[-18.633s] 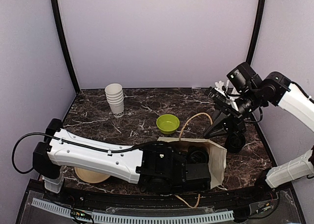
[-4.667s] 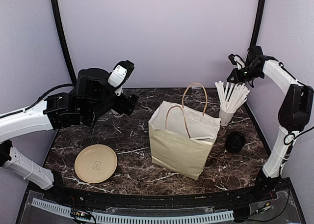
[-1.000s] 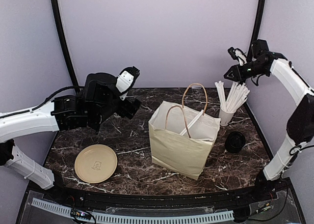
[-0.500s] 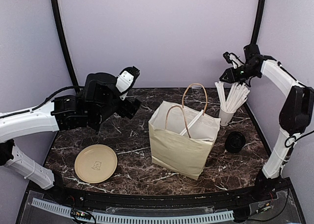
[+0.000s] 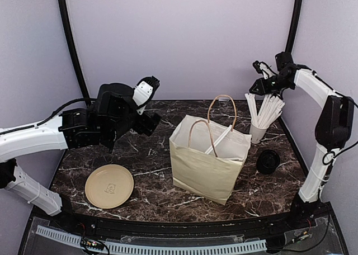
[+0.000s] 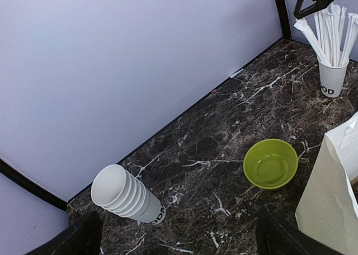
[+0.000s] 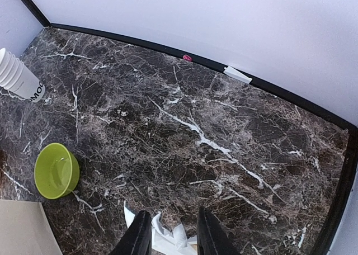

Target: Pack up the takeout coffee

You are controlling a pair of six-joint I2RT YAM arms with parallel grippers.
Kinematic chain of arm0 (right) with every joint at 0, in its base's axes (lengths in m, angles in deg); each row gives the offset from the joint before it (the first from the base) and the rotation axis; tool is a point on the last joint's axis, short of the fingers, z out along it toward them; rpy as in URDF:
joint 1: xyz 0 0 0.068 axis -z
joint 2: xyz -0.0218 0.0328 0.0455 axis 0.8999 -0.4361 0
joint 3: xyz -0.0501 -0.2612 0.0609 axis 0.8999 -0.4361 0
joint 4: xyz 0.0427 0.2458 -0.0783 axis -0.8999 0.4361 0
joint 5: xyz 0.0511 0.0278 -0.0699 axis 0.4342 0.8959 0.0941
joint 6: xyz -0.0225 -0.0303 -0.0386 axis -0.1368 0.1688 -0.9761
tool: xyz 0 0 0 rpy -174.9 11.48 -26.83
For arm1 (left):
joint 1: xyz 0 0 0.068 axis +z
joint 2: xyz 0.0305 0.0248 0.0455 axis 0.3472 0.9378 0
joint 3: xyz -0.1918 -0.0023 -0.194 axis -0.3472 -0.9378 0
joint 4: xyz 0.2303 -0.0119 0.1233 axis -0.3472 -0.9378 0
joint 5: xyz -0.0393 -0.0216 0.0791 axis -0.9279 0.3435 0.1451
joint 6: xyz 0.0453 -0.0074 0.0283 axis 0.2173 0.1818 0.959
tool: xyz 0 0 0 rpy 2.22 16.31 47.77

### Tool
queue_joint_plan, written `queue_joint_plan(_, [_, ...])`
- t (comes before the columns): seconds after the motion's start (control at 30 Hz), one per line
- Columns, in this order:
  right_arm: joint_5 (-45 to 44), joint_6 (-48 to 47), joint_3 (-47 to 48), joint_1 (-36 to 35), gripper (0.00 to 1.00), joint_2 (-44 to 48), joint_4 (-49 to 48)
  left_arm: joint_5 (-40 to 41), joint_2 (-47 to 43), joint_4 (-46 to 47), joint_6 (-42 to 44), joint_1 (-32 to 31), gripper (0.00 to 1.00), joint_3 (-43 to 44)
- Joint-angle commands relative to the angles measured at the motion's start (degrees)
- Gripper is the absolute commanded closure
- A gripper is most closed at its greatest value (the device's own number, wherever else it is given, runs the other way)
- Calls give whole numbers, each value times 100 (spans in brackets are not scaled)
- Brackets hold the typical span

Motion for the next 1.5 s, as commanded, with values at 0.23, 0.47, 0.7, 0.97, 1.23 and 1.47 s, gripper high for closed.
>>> queue_joint_plan(0.23, [125, 21, 285, -26, 78, -138, -234, -4, 41, -4, -64, 35, 2, 125])
queue_joint_plan(0.47, [163, -20, 416, -38, 79, -275, -96, -14, 52, -21, -64, 39, 2, 134])
queue_joint_plan(0.7, [201, -49, 369, -92, 77, -234, -83, -6, 47, -45, -81, 39, 2, 134])
queue_joint_plan(0.97, [386, -32, 349, -114, 72, -114, -63, -21, 43, -67, -118, 39, 2, 128])
queue_joint_plan(1.23, [87, -62, 263, -202, 74, -121, -32, -31, 58, -64, -131, 39, 2, 99])
queue_joint_plan(1.47, [83, -66, 215, -202, 76, -131, -19, -32, 27, -87, -153, 39, 2, 99])
